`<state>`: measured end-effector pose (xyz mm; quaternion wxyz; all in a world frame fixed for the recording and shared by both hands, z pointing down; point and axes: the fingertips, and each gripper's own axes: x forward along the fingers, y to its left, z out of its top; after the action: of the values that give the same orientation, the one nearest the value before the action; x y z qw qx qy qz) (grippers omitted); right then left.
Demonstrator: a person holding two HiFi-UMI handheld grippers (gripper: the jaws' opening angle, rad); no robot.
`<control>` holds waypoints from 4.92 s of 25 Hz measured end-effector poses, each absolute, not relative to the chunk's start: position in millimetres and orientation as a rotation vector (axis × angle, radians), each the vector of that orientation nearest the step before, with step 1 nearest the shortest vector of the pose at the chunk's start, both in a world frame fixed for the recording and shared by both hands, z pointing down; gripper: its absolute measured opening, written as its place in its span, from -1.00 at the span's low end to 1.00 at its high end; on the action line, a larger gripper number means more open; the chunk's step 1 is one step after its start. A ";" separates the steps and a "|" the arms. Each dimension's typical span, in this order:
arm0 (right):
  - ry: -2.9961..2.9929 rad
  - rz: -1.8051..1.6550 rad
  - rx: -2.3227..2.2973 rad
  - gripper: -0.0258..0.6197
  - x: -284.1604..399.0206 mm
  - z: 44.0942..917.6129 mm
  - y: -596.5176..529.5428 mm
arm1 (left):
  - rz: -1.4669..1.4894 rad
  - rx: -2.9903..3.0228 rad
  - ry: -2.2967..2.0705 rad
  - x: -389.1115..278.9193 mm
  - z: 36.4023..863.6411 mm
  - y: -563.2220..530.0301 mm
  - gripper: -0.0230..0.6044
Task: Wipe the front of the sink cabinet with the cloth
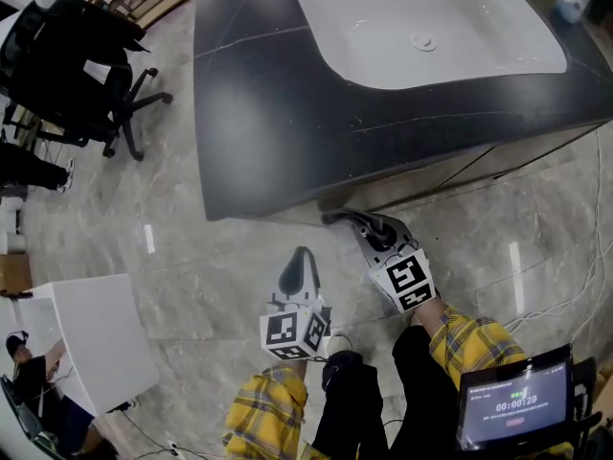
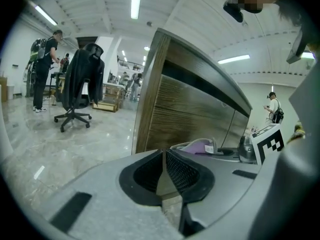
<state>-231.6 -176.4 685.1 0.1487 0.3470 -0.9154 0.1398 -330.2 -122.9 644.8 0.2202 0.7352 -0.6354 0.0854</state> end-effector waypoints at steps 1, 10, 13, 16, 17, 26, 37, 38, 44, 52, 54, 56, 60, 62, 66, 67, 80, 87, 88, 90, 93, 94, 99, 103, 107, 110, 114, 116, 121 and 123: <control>-2.630 0.403 1.010 -0.79 -226.7 684.4 -177.9 | 0.235 2.041 -1.752 -326.0 644.0 -125.3 -0.90; -2.583 0.472 1.121 -0.79 -151.2 678.0 -192.3 | 0.231 2.089 -1.677 -255.2 634.0 -152.2 -0.90; -2.556 0.483 1.155 -0.79 -122.7 680.7 -199.3 | 0.223 2.110 -1.649 -228.1 630.0 -159.8 -0.90; -2.536 0.488 1.182 -0.79 -98.2 683.5 -205.8 | 0.224 2.128 -1.626 -207.1 627.1 -164.6 -0.90; -2.531 0.489 1.188 -0.78 -91.3 683.8 -207.8 | 0.224 2.130 -1.622 -202.1 626.4 -165.9 -0.90; -2.485 0.524 1.250 -0.79 -34.9 692.6 -220.2 | 0.216 2.133 -1.565 -156.1 629.5 -177.0 -0.90; -2.433 0.580 1.369 -0.78 21.0 698.3 -228.0 | 0.218 2.170 -1.496 -108.2 626.0 -185.3 -0.90; -2.427 0.584 1.378 -0.78 24.4 697.8 -228.1 | 0.220 2.174 -1.488 -104.9 624.8 -185.6 -0.90; -2.407 0.608 1.379 -0.78 37.5 680.0 -212.8 | 0.239 2.191 -1.445 -87.7 604.9 -179.9 -0.90; -2.449 0.661 1.403 -0.79 36.8 633.7 -179.4 | 0.174 2.230 -1.383 -67.9 557.2 -166.7 -0.90; -2.468 0.667 1.397 -0.79 33.5 620.7 -171.1 | 0.162 2.235 -1.382 -68.0 546.5 -163.4 -0.90; -2.487 0.671 1.397 -0.79 32.3 601.7 -161.8 | 0.149 2.248 -1.379 -66.7 529.9 -157.8 -0.90; -2.519 0.687 1.432 -0.79 36.1 561.2 -142.0 | 0.121 2.280 -1.387 -63.3 495.0 -141.8 -0.90; -2.531 0.703 1.459 -0.79 37.9 545.6 -134.8 | 0.108 2.279 -1.402 -64.3 485.3 -135.4 -0.90; -2.572 0.701 1.461 -0.78 35.6 512.5 -122.0 | 0.070 2.253 -1.431 -69.7 467.2 -123.2 -0.90; -2.583 0.691 1.450 -0.79 34.2 503.7 -119.0 | 0.060 2.246 -1.439 -71.2 461.9 -119.5 -0.90; -2.650 0.542 1.463 -0.79 12.7 415.2 -73.6 | 0.015 2.283 -1.465 -103.7 401.2 -62.2 -0.90; -2.698 0.523 1.469 -0.79 -1.9 382.0 -49.1 | -0.039 2.266 -1.527 -130.6 374.4 -39.8 -0.90; -2.702 0.518 1.466 -0.79 -4.4 380.2 -45.1 | -0.043 2.271 -1.531 -132.8 371.8 -35.8 -0.90; -2.709 0.509 1.454 -0.79 -10.6 378.4 -36.6 | -0.048 2.281 -1.540 -137.6 368.3 -26.8 -0.90; -2.719 0.502 1.438 -0.79 -21.4 375.2 -23.3 | -0.049 2.281 -1.542 -145.1 367.8 -12.1 -0.90; -2.721 0.500 1.436 -0.79 -24.9 373.6 -18.8 | -0.049 2.280 -1.539 -147.4 367.7 -7.5 -0.90; -2.740 0.481 1.427 -0.78 -40.7 363.9 4.2 | -0.062 2.300 -1.543 -160.4 359.7 12.8 -0.90; -2.748 0.465 1.424 -0.78 -45.7 360.2 11.1 | -0.076 2.313 -1.551 -168.9 355.4 16.1 -0.90; -2.758 0.448 1.416 -0.78 -50.4 357.7 11.2 | -0.072 2.319 -1.551 -171.9 356.3 14.5 -0.90; -2.763 0.432 1.387 -0.79 -52.3 361.3 8.5 | -0.075 2.315 -1.555 -168.8 358.3 12.3 -0.90; -2.768 0.430 1.360 -0.78 -50.1 371.1 4.7 | -0.070 2.303 -1.556 -160.5 366.0 8.5 -0.90; -2.776 0.423 1.332 -0.78 -47.2 376.8 2.8 | -0.061 2.298 -1.561 -153.6 371.4 5.8 -0.90; -2.800 0.451 1.278 -0.79 -20.1 391.5 -14.7 | -0.004 2.287 -1.587 -119.1 392.7 -10.6 -0.90; -2.801 0.463 1.273 -0.79 -2.3 397.1 -26.2 | 0.020 2.273 -1.598 -101.2 400.7 -19.0 -0.90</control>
<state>-2.3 -26.2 397.1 0.0154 0.4091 -0.9002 0.1487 -101.2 -19.0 400.7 0.1804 0.8046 -0.5657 0.0069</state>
